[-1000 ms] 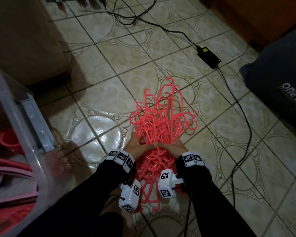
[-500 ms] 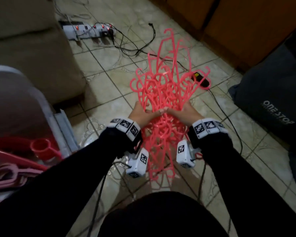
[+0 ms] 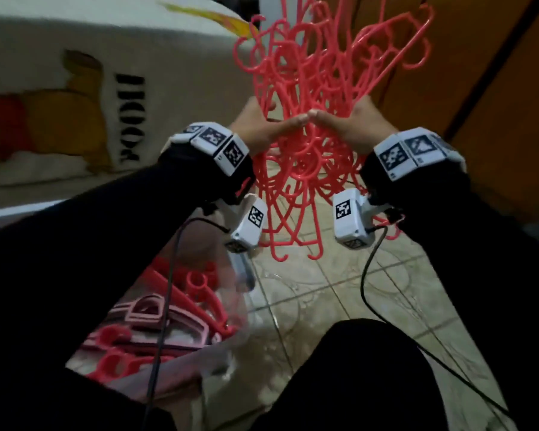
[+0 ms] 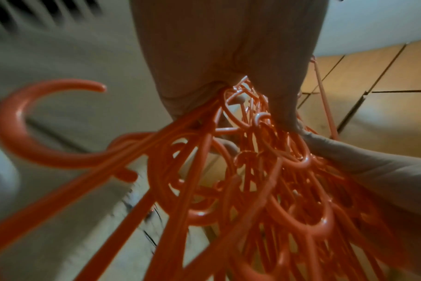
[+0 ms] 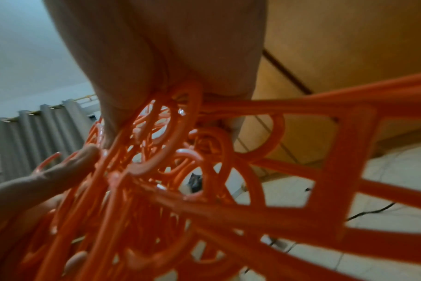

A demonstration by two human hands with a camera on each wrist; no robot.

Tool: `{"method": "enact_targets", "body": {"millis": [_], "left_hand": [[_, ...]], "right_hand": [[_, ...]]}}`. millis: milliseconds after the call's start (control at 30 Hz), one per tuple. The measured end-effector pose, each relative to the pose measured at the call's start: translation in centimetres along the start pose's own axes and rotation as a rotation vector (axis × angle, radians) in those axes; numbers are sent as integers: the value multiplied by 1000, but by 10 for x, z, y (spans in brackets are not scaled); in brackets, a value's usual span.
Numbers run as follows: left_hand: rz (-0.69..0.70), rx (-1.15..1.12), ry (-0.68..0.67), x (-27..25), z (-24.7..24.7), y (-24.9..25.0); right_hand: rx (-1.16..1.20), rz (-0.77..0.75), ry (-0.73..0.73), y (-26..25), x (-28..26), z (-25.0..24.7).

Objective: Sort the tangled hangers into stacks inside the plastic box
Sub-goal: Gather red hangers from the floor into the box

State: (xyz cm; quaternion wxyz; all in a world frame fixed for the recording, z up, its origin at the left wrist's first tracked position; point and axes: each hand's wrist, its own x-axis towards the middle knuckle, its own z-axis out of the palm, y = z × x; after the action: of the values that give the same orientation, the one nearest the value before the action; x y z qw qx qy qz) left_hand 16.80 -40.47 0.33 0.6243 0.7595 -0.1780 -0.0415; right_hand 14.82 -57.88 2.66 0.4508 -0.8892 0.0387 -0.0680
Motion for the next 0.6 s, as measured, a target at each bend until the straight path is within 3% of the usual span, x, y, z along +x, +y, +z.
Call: {"method": "enact_targets", "body": {"millis": [200, 300, 467, 600], "left_hand": [[68, 181, 137, -68, -114, 15], [31, 245, 186, -106, -161, 7], [-106, 227, 364, -164, -204, -43], [-186, 216, 370, -196, -216, -91]], "right_hand": [[115, -125, -50, -78, -21, 101], [211, -131, -126, -102, -42, 154], [329, -108, -237, -102, -76, 240], [351, -36, -293, -76, -95, 297]]}}
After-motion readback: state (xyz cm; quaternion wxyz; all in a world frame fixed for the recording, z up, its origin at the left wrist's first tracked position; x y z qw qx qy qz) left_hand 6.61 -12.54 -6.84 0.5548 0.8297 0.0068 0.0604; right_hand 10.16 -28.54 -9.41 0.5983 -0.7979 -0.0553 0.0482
